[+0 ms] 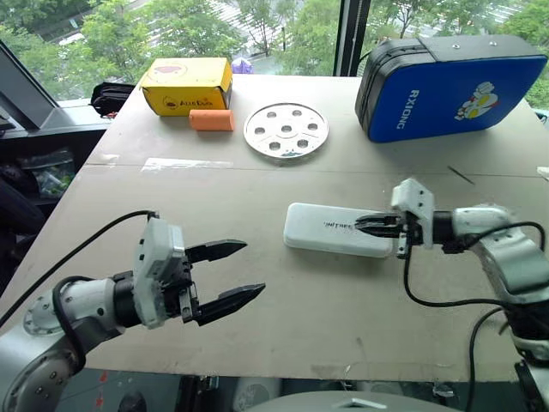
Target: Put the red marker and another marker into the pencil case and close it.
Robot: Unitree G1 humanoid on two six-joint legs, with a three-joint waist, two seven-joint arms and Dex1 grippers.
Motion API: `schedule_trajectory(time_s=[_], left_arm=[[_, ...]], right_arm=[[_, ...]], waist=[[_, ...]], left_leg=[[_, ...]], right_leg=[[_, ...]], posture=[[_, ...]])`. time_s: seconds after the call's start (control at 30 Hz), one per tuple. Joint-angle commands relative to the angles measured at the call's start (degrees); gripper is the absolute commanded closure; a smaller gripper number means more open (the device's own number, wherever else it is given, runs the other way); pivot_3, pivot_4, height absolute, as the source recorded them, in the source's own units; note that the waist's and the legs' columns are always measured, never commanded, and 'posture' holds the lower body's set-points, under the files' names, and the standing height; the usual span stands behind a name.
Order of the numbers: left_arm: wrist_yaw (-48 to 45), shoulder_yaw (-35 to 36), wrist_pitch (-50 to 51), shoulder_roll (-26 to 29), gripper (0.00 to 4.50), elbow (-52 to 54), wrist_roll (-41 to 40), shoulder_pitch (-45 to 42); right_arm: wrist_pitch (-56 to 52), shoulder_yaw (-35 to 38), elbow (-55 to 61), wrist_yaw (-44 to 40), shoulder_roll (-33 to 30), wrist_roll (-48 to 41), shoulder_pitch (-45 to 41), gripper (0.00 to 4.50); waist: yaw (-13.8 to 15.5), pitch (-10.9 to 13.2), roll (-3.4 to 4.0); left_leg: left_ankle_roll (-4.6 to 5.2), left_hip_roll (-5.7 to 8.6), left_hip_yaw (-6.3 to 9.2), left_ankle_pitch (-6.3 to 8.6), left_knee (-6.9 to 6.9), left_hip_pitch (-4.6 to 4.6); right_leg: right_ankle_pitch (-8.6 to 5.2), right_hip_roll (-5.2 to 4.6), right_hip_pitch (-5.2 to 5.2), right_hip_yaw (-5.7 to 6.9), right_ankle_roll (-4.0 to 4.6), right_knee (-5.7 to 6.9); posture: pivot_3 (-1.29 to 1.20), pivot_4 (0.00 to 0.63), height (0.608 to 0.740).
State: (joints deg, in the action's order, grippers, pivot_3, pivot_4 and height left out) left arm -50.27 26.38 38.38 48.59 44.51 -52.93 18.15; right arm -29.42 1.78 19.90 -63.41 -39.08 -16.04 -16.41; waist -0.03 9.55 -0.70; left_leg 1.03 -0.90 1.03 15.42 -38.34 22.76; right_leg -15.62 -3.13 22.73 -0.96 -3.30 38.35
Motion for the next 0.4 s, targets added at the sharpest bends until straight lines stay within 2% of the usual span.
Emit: schedule_trajectory(time_s=[0.03,0.17,0.23,0.4], left_arm=[[-0.58,2.33,-1.73,-0.56,0.21,0.20,3.24,4.94],[-2.87,5.81,-3.52,-1.22,0.21,-2.23,6.79,11.93],[-4.34,6.93,-4.19,-1.27,0.21,-3.32,8.52,15.09],[-8.55,7.35,-4.67,0.01,0.21,-5.59,9.28,17.29]], right_arm=[[0.89,14.61,6.94,-1.28,-3.99,-4.66,14.76,2.70],[4.20,29.07,9.24,-4.32,-4.86,-6.37,33.46,0.68],[6.51,33.89,9.66,-5.63,-4.59,-6.55,39.71,0.01],[8.29,39.92,9.75,-6.16,-3.91,-8.33,47.74,0.01]], waist=[[0.64,-0.06,-0.07],[0.78,-0.01,0.08],[0.49,-0.03,0.22],[0.25,-0.06,0.16]], left_leg=[[0.00,-0.01,0.09,0.00,0.04,0.01],[0.01,-0.10,0.21,0.01,0.17,0.10],[0.02,-0.12,0.04,0.01,0.18,-0.03],[0.02,-0.38,-0.41,0.01,0.06,-0.28]], right_leg=[[0.00,0.01,-0.05,0.07,0.00,-0.15],[-0.01,0.10,-0.12,0.05,0.01,-0.40],[-0.01,0.17,-0.11,0.05,0.01,-0.34],[-0.10,0.37,-0.19,-0.21,0.33,-0.37]], posture=[[0.00,0.150,0.740],[0.00,0.150,0.740],[0.00,0.150,0.740],[0.00,0.150,0.740]])
